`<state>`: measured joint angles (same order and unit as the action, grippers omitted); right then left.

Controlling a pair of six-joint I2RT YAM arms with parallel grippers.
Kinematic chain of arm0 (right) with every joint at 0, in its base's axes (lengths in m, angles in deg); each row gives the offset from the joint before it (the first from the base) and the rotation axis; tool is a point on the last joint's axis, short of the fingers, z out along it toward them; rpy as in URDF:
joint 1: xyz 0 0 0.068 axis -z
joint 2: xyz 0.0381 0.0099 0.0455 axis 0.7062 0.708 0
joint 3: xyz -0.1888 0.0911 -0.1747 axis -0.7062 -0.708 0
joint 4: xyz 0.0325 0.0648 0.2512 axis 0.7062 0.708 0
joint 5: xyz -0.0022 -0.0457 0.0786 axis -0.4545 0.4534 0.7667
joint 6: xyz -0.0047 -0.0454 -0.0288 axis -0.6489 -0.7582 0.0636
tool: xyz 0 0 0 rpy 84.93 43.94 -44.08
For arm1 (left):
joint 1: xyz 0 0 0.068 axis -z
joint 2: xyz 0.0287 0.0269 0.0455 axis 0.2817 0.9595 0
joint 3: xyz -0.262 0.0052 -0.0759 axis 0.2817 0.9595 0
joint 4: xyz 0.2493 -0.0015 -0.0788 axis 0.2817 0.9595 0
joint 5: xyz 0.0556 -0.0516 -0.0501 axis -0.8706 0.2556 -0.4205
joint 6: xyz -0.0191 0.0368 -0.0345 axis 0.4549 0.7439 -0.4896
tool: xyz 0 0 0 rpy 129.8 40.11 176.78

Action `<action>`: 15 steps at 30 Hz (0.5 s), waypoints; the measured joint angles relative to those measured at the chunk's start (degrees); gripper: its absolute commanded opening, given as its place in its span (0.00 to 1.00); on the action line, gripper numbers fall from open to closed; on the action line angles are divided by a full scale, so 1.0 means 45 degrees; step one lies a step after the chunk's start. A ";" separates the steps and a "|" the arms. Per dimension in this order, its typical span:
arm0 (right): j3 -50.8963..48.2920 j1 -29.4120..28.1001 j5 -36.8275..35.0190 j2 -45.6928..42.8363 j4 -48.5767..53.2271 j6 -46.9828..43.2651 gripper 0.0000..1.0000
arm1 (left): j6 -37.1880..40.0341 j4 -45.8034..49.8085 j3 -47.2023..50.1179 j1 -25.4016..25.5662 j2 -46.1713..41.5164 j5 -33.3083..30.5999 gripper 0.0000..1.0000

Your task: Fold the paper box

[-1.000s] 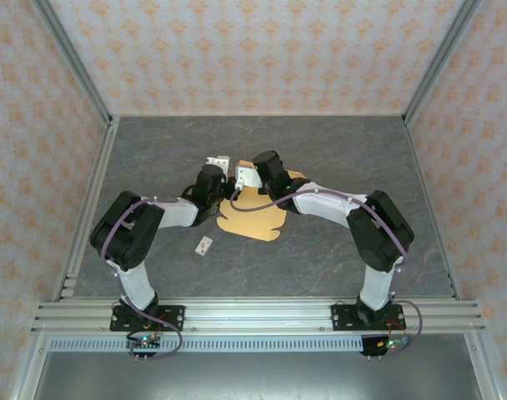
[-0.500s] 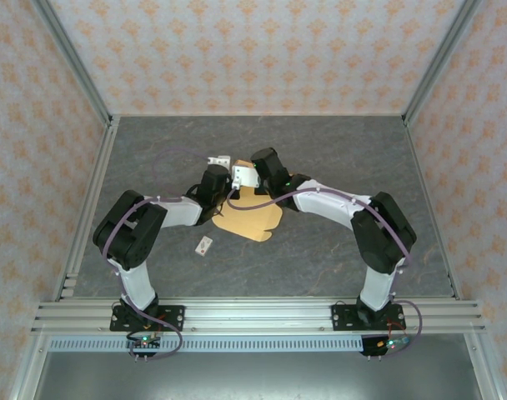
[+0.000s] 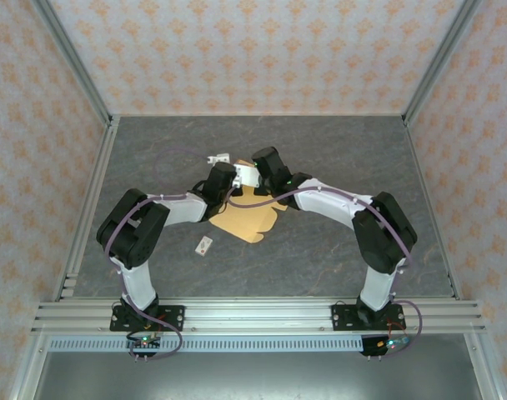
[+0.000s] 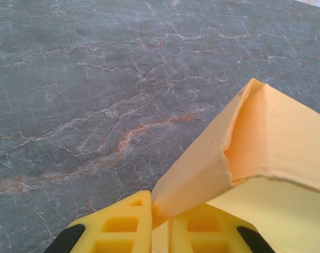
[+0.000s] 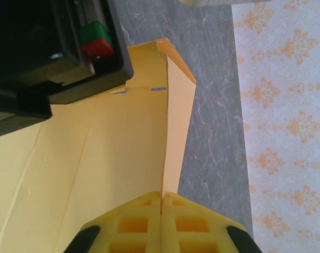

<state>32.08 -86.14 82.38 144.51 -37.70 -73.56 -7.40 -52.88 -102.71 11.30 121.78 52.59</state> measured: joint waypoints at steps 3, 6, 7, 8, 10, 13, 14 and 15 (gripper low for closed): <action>0.0005 0.0029 0.0015 0.0000 0.0005 0.0078 0.00 | -0.0112 0.0151 -0.0087 0.0000 0.0015 -0.0092 0.15; 0.0005 0.0034 -0.0005 0.0000 0.0029 0.0087 0.00 | -0.0165 0.0146 -0.0083 0.0000 0.0019 -0.0097 0.21; 0.0015 0.0034 -0.0029 0.0000 0.0063 0.0087 0.00 | -0.0180 0.0136 -0.0073 0.0000 0.0019 -0.0097 0.23; 0.0019 0.0034 -0.0044 0.0000 0.0102 0.0087 0.00 | -0.0175 0.0126 -0.0053 0.0000 0.0019 -0.0092 0.26; 0.0068 0.0034 -0.0092 0.0000 0.0219 0.0078 0.00 | -0.0155 0.0024 0.0010 0.0000 0.0019 -0.0058 0.30; 0.0238 0.0039 -0.0223 0.0010 0.0476 0.0029 0.00 | -0.0044 -0.0321 0.0209 0.0000 0.0019 0.0044 0.35; 0.0267 0.0063 -0.0238 0.0010 0.0539 0.0019 0.00 | 0.0010 -0.0437 0.0287 0.0000 0.0019 0.0107 0.36; 0.0291 0.0068 -0.0248 0.0010 0.0602 0.0019 0.00 | 0.0063 -0.0534 0.0359 0.0000 0.0019 0.0199 0.37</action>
<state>33.39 -85.83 81.26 144.55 -34.99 -73.48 -7.11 -55.28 -101.09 11.30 121.87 53.48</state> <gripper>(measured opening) 0.045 0.352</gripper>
